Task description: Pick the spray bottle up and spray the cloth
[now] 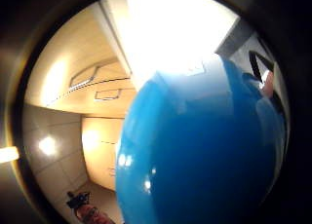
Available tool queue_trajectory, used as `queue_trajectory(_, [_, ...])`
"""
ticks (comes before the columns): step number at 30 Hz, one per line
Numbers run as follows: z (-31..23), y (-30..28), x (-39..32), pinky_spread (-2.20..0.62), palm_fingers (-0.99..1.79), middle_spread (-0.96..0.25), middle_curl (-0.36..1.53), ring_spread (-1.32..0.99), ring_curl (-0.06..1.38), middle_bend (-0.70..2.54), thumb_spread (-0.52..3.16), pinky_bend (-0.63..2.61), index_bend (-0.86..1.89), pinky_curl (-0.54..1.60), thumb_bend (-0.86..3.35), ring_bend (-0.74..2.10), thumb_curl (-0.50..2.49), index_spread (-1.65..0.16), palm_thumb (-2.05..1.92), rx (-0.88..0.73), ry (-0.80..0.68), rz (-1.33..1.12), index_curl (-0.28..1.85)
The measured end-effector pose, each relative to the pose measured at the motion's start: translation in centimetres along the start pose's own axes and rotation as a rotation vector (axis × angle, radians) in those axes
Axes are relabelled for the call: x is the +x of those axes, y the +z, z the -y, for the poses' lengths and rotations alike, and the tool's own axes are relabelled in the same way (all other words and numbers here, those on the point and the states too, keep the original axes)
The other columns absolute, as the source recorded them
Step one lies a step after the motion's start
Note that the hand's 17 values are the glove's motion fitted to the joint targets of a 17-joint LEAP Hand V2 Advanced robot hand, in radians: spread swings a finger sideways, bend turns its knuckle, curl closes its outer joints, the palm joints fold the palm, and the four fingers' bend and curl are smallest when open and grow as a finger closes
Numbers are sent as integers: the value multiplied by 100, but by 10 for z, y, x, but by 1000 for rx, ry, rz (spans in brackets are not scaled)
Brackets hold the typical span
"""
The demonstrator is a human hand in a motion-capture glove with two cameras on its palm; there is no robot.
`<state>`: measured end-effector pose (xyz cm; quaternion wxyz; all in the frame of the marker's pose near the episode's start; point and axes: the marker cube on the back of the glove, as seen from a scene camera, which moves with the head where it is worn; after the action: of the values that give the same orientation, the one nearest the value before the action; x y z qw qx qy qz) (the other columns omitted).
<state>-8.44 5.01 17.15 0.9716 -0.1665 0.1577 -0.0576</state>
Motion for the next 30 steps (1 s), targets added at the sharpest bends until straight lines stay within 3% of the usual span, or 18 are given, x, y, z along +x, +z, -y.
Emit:
queue_trajectory(9, [8,39,59,9,113,-4,52,-5,43,25,56,21,29,31,-2,20,72,-14,119,-356,358,-404,57])
queue_trajectory(18, [-3,65,104,10,115,-4,52,-5,44,25,53,22,28,34,-3,21,73,-14,118,-586,620,-755,58])
queue_trajectory(30, [-6,64,110,10,115,-4,53,-6,46,25,51,22,27,36,-2,22,73,-14,118,-581,613,-740,58])
